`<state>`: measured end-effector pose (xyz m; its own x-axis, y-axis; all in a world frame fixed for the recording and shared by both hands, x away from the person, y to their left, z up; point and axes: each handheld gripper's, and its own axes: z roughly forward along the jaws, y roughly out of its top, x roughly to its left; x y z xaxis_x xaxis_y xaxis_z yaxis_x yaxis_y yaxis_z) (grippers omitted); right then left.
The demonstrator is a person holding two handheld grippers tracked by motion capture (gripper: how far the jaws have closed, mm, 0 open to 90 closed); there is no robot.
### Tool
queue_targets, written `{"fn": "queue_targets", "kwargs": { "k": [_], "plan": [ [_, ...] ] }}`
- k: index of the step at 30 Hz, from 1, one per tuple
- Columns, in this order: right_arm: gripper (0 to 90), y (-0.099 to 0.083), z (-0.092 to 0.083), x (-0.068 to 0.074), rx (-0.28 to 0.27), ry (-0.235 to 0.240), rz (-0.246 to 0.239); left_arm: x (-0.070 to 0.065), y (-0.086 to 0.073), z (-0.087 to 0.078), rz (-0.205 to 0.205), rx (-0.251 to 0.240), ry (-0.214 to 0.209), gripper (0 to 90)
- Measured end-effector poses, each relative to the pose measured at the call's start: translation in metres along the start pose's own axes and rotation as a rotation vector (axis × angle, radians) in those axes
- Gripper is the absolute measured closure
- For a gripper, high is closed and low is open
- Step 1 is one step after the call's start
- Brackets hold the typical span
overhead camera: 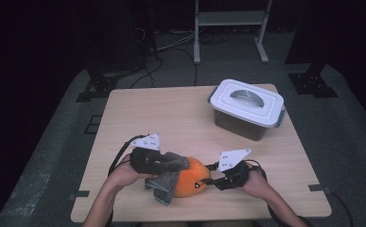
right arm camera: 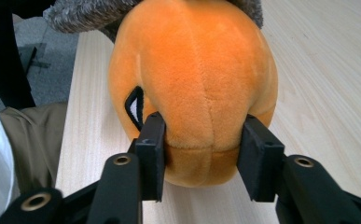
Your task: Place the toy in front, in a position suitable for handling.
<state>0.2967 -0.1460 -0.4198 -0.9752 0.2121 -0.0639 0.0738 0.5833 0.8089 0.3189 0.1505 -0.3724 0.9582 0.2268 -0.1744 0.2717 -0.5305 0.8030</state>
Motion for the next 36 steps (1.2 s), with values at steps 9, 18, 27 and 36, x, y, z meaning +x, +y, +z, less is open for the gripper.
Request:
{"fn": "queue_targets", "kwargs": {
  "k": [9, 18, 27, 36],
  "plan": [
    [28.4, 0.007, -0.002, 0.003, -0.001, 0.021, 0.027, -0.009, -0.001, 0.015, 0.014, -0.013, -0.066, 75.6],
    [49.8, 0.007, 0.001, 0.003, -0.006, 0.027, 0.019, -0.015, 0.007, 0.025, 0.033, -0.018, -0.078, 75.6],
    [55.3, 0.018, -0.001, -0.011, -0.040, -0.024, -0.043, -0.006, 0.021, 0.012, 0.047, -0.023, -0.007, 75.6],
    [38.4, -0.006, -0.007, -0.016, -0.016, 0.050, 0.054, -0.006, 0.000, 0.023, 0.006, -0.017, -0.046, 75.6]
  ]
}}
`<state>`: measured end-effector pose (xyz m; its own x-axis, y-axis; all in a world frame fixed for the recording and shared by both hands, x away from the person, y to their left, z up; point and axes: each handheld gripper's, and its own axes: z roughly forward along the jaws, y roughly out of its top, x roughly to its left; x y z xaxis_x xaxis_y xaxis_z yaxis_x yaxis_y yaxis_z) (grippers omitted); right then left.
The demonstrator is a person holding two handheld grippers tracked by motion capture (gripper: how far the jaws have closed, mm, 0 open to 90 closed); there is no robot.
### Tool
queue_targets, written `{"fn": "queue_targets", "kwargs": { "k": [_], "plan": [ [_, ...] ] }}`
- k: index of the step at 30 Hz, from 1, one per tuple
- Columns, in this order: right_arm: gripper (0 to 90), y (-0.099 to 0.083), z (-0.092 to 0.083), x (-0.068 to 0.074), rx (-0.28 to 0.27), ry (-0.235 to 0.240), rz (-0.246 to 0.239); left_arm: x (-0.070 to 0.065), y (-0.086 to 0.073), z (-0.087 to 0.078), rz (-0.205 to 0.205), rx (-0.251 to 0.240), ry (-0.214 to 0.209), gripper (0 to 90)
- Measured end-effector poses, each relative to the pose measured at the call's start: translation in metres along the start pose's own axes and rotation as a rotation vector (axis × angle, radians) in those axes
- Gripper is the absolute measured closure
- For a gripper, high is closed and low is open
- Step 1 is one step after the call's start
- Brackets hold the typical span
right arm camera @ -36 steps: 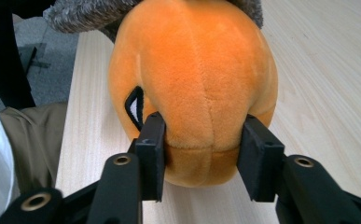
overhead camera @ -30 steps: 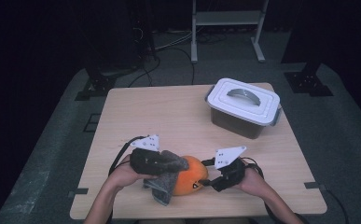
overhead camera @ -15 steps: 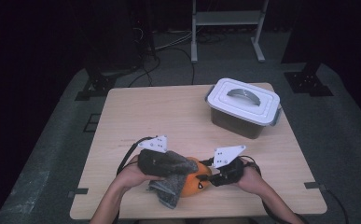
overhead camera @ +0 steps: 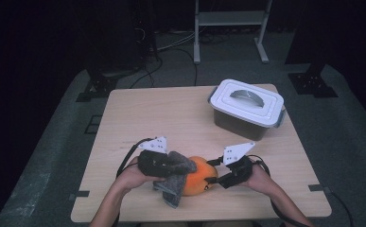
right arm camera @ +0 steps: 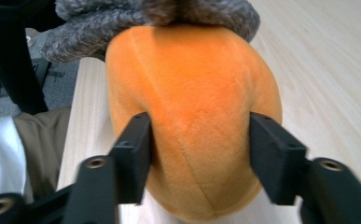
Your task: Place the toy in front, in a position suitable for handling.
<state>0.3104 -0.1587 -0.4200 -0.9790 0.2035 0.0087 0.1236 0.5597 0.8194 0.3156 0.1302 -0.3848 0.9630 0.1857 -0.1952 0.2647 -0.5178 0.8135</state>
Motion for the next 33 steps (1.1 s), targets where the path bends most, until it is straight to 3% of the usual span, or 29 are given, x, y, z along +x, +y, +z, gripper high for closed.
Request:
{"fn": "queue_targets", "kwargs": {
  "k": [6, 8, 12, 15, 18, 21, 24, 30, 33],
  "plan": [
    [23.9, -0.003, -0.005, -0.002, -0.003, 0.046, 0.124, -0.007, -0.002, 0.003, 0.016, 0.023, -0.033, 75.5],
    [18.0, -0.006, 0.000, -0.005, 0.027, 0.062, 0.159, -0.009, -0.003, 0.005, 0.020, 0.029, -0.053, 75.5],
    [16.1, -0.008, 0.013, -0.006, 0.052, 0.093, 0.189, -0.011, -0.003, 0.010, 0.025, 0.043, -0.069, 75.3],
    [36.9, -0.006, 0.014, -0.002, 0.046, 0.058, 0.141, -0.011, -0.002, 0.008, 0.029, 0.029, -0.055, 75.4],
    [44.9, -0.001, 0.010, 0.001, 0.006, 0.005, 0.094, -0.008, 0.004, 0.000, 0.036, 0.007, -0.023, 75.5],
    [45.9, 0.006, 0.011, 0.004, -0.015, -0.055, 0.045, -0.007, 0.014, -0.006, 0.048, -0.008, 0.013, 75.5],
    [45.6, 0.011, 0.015, 0.005, -0.014, -0.058, 0.026, -0.006, 0.018, -0.006, 0.065, 0.018, 0.043, 75.5],
    [45.1, 0.000, 0.013, 0.001, 0.019, -0.047, 0.029, -0.001, 0.002, -0.003, 0.033, 0.022, 0.029, 75.6],
    [44.6, -0.006, 0.010, 0.002, 0.032, -0.051, 0.028, 0.001, -0.007, -0.008, 0.016, 0.030, 0.042, 75.6]
  ]
}}
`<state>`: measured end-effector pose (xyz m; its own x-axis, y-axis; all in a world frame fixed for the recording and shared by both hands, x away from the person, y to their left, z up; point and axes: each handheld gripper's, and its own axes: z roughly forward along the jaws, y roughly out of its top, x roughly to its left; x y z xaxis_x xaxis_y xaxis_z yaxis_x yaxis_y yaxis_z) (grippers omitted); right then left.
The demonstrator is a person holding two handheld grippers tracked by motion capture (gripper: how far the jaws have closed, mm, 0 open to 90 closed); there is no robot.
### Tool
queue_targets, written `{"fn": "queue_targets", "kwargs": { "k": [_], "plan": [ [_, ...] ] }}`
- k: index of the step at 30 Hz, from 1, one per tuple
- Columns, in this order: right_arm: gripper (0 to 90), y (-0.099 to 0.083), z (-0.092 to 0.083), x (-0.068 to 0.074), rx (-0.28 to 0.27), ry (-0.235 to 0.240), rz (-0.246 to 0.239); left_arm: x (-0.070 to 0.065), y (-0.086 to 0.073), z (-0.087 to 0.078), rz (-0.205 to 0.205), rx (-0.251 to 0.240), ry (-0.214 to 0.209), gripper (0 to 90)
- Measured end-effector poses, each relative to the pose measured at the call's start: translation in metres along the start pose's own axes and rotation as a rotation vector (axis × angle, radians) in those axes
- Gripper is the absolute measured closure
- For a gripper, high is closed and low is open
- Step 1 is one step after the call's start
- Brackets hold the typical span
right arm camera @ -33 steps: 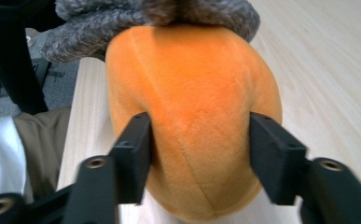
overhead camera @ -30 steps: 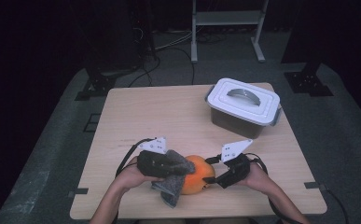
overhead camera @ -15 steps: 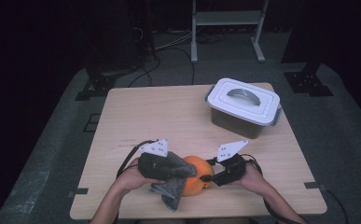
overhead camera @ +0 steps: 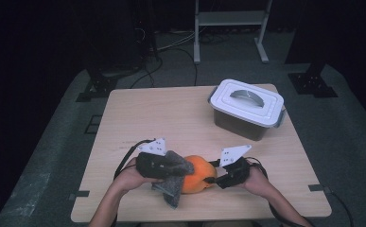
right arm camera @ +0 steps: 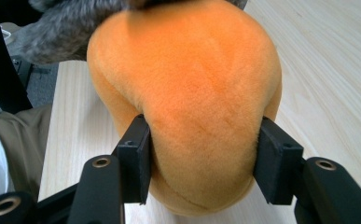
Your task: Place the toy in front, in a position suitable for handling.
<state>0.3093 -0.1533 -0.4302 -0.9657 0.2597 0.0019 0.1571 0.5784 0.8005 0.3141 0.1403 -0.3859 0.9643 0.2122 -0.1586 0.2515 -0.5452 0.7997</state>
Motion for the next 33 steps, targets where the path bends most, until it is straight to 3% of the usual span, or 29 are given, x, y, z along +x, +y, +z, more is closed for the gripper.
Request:
{"fn": "queue_targets", "kwargs": {
  "k": [5, 10, 14, 18, 20, 22, 26, 30, 33],
  "plan": [
    [41.2, -0.004, -0.003, 0.000, 0.012, 0.004, 0.010, 0.001, -0.011, -0.005, -0.023, 0.020, 0.024, 75.4],
    [26.2, -0.002, -0.004, 0.003, 0.049, 0.043, 0.037, 0.001, -0.015, -0.001, -0.026, 0.022, -0.002, 75.4],
    [23.4, -0.002, -0.009, 0.001, 0.040, 0.064, 0.068, -0.001, -0.016, 0.000, -0.024, 0.028, -0.014, 75.3],
    [23.0, -0.002, -0.013, -0.002, -0.006, 0.091, 0.106, -0.002, -0.017, 0.003, -0.029, 0.024, -0.030, 75.3],
    [21.4, -0.001, -0.008, -0.001, 0.005, 0.092, 0.111, -0.003, -0.016, 0.005, -0.023, 0.028, -0.035, 75.3],
    [25.5, -0.001, -0.003, 0.001, 0.009, 0.088, 0.119, -0.004, -0.015, 0.007, -0.021, 0.030, -0.036, 75.3],
    [39.7, 0.002, 0.000, 0.005, 0.010, 0.040, 0.071, -0.002, -0.010, 0.006, -0.029, 0.007, -0.054, 75.3],
    [42.6, 0.004, 0.004, 0.007, -0.016, 0.002, 0.054, 0.002, 0.001, 0.007, -0.020, -0.021, -0.039, 75.3],
    [44.0, 0.005, 0.005, 0.008, -0.012, -0.003, 0.041, 0.002, 0.004, 0.010, -0.006, 0.004, -0.025, 75.4]
  ]
}}
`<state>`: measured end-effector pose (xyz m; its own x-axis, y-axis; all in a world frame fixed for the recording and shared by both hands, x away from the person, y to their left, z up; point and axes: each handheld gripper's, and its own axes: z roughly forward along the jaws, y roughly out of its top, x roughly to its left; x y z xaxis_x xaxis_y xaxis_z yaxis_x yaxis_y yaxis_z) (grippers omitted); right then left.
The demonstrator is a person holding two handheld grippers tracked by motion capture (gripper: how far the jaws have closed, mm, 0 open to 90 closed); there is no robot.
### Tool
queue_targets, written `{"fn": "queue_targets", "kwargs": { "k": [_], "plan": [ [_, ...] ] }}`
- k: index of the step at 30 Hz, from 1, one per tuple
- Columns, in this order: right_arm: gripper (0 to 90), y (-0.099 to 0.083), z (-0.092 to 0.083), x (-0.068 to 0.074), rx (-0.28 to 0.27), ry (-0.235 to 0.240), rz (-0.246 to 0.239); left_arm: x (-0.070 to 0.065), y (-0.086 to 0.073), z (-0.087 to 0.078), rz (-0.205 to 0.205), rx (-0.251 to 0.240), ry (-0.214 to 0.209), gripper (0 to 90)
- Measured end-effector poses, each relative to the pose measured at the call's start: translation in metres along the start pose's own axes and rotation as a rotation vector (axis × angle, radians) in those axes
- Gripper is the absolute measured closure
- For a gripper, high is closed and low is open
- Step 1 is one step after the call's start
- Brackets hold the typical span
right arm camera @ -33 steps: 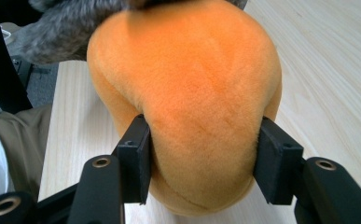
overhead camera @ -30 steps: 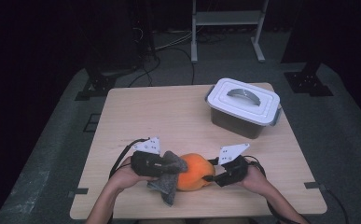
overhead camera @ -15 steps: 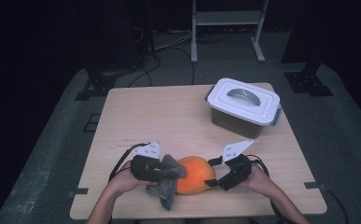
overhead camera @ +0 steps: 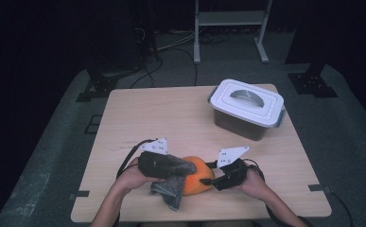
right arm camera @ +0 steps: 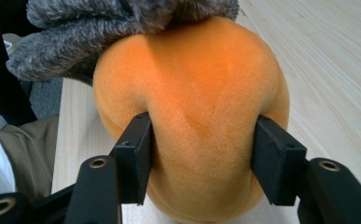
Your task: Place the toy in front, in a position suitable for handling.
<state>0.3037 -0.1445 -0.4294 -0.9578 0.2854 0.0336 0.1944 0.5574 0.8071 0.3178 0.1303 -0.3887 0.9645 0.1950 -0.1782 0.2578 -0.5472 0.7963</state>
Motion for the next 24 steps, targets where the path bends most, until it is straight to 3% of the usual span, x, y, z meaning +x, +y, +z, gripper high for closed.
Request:
{"fn": "queue_targets", "kwargs": {
  "k": [7, 11, 17, 21, 24],
  "plan": [
    [46.1, -0.011, -0.008, 0.002, 0.008, 0.006, -0.005, -0.002, -0.013, -0.003, -0.015, 0.009, 0.007, 75.1],
    [35.2, -0.010, -0.007, 0.005, 0.043, 0.059, -0.009, -0.003, -0.022, -0.002, -0.032, 0.001, -0.010, 75.1],
    [20.1, -0.002, -0.012, -0.008, -0.001, 0.072, 0.064, -0.003, -0.025, 0.001, -0.032, 0.004, -0.051, 74.7],
    [18.1, -0.003, 0.004, -0.010, 0.024, 0.101, 0.096, -0.003, -0.024, 0.003, -0.030, 0.000, -0.046, 74.9],
    [20.7, -0.002, 0.004, -0.012, 0.027, 0.104, 0.118, -0.001, -0.022, 0.002, -0.035, -0.017, -0.032, 75.0]
  ]
}}
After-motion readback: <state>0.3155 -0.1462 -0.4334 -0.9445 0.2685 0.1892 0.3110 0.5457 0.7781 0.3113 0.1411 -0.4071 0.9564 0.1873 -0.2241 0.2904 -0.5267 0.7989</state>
